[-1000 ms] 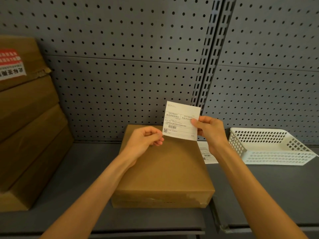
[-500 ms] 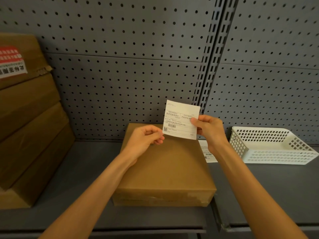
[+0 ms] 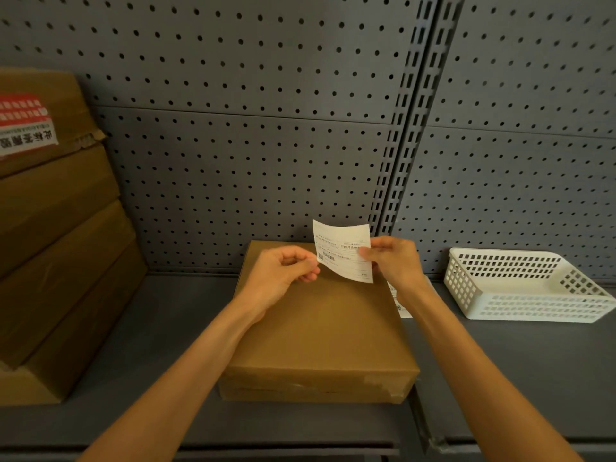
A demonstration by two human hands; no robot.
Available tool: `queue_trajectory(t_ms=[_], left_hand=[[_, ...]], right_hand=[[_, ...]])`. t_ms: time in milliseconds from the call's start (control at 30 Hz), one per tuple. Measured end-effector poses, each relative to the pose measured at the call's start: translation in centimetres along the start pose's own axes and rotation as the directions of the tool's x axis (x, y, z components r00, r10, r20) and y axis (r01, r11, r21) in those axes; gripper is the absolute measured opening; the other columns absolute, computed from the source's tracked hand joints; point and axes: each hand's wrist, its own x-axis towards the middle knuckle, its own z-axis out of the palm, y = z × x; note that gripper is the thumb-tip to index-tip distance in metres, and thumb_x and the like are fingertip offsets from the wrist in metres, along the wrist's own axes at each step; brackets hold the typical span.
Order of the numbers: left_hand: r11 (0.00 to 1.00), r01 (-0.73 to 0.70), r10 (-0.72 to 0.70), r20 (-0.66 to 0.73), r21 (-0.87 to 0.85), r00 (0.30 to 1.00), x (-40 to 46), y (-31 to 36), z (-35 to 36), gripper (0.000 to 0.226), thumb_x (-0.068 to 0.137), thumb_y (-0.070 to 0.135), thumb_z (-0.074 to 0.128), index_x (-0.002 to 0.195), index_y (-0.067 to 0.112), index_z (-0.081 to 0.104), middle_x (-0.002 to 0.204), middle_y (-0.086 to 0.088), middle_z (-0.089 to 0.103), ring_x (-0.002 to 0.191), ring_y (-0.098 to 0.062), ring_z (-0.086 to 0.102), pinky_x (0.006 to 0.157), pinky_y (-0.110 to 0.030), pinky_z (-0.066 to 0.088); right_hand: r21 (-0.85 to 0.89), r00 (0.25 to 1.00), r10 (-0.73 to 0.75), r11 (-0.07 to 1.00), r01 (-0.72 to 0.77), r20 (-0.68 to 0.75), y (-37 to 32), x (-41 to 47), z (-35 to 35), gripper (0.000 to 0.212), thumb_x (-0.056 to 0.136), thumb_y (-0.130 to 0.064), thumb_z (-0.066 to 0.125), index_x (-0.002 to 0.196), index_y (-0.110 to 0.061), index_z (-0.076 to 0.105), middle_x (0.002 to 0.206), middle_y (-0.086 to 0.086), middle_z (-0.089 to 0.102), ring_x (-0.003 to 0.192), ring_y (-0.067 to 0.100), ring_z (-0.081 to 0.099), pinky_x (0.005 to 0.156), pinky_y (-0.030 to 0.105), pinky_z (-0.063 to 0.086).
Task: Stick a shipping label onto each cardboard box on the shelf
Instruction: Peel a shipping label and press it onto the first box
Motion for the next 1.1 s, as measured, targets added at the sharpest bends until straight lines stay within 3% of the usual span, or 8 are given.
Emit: queue_trajectory(t_ms=[133,233,367,433,533,700,967,1100], left_hand=[[1.0,-0.001,0.001,0.005,0.014,1.0,0.1,-0.2,0.0,0.012,0.087,0.005,0.062,0.088,0.014,0.069,0.077,0.001,0.07,0.067,-0.005,0.064,0.066,-0.014,0.051],[1.0,-0.01,0.009,0.007,0.018,1.0,0.2,-0.3,0.0,0.011,0.087,0.006,0.062,0.087,0.014,0.069,0.077,0.0,0.07,0.067,-0.004,0.064,0.066,-0.014,0.051],[0.999,-0.012,0.013,-0.018,0.046,1.0,0.3,-0.5,0.1,0.01,0.087,0.004,0.062,0.085,0.012,0.068,0.076,-0.002,0.069,0.063,-0.002,0.063,0.065,-0.013,0.051],[0.998,-0.013,0.014,-0.024,0.058,1.0,0.3,-0.6,0.2,0.01,0.087,0.004,0.062,0.083,0.011,0.068,0.074,-0.002,0.068,0.061,0.0,0.062,0.065,-0.012,0.051],[0.998,-0.025,0.027,-0.032,0.066,0.999,0.4,-0.6,0.3,0.009,0.087,0.003,0.062,0.083,0.01,0.068,0.073,-0.002,0.067,0.059,0.001,0.06,0.063,-0.012,0.05],[0.995,-0.054,0.056,-0.021,0.086,0.998,0.5,-0.8,0.4,0.013,0.087,0.004,0.062,0.08,0.013,0.067,0.071,-0.001,0.066,0.06,0.001,0.06,0.064,-0.014,0.05],[0.996,-0.058,0.059,-0.003,0.074,0.998,0.6,-1.0,0.4,0.014,0.086,0.0,0.062,0.078,0.012,0.065,0.07,-0.003,0.064,0.057,0.003,0.06,0.063,-0.011,0.049],[0.993,-0.066,0.067,0.0,0.097,0.998,0.7,-1.2,0.5,0.018,0.086,-0.001,0.062,0.076,0.014,0.064,0.073,-0.002,0.065,0.06,0.001,0.06,0.063,-0.011,0.05]], right_hand=[[-0.055,0.999,-0.036,0.998,0.036,-0.004,-0.1,-0.2,0.1,0.019,0.086,-0.009,0.068,0.105,-0.01,0.068,0.106,0.005,0.07,0.095,0.017,0.065,0.087,0.036,0.055],[-0.191,0.995,-0.1,0.977,0.094,-0.024,-0.1,-0.2,0.3,0.031,0.085,-0.011,0.069,0.116,-0.007,0.065,0.108,0.003,0.067,0.092,0.013,0.06,0.081,0.026,0.051],[-0.362,0.975,-0.218,0.913,0.188,-0.043,0.0,-0.5,0.3,0.047,0.085,-0.018,0.07,0.129,-0.007,0.056,0.123,0.008,0.064,0.111,0.02,0.059,0.09,0.026,0.046],[-0.353,0.962,-0.272,0.901,0.252,-0.007,-0.5,-1.1,0.3,0.042,0.086,-0.019,0.069,0.125,-0.009,0.06,0.119,0.005,0.066,0.104,0.014,0.06,0.086,0.018,0.045],[-0.291,0.942,-0.297,0.898,0.332,0.158,-1.4,-2.3,0.8,0.027,0.085,-0.022,0.07,0.111,-0.015,0.069,0.104,-0.003,0.07,0.084,-0.002,0.059,0.069,0.002,0.042],[-0.239,0.896,-0.339,0.88,0.41,0.287,-1.7,-3.5,2.1,0.026,0.08,-0.031,0.074,0.103,-0.018,0.073,0.092,-0.012,0.069,0.083,-0.005,0.061,0.069,0.005,0.045],[-0.211,0.891,-0.339,0.888,0.409,0.301,-0.8,-3.5,2.9,0.01,0.084,-0.029,0.07,0.09,-0.024,0.076,0.085,-0.015,0.072,0.082,-0.001,0.064,0.077,0.021,0.052],[-0.217,0.903,-0.333,0.893,0.395,0.273,-0.7,-3.4,3.0,0.011,0.087,-0.026,0.066,0.083,-0.024,0.076,0.074,-0.018,0.068,0.071,-0.003,0.06,0.068,0.018,0.045]])
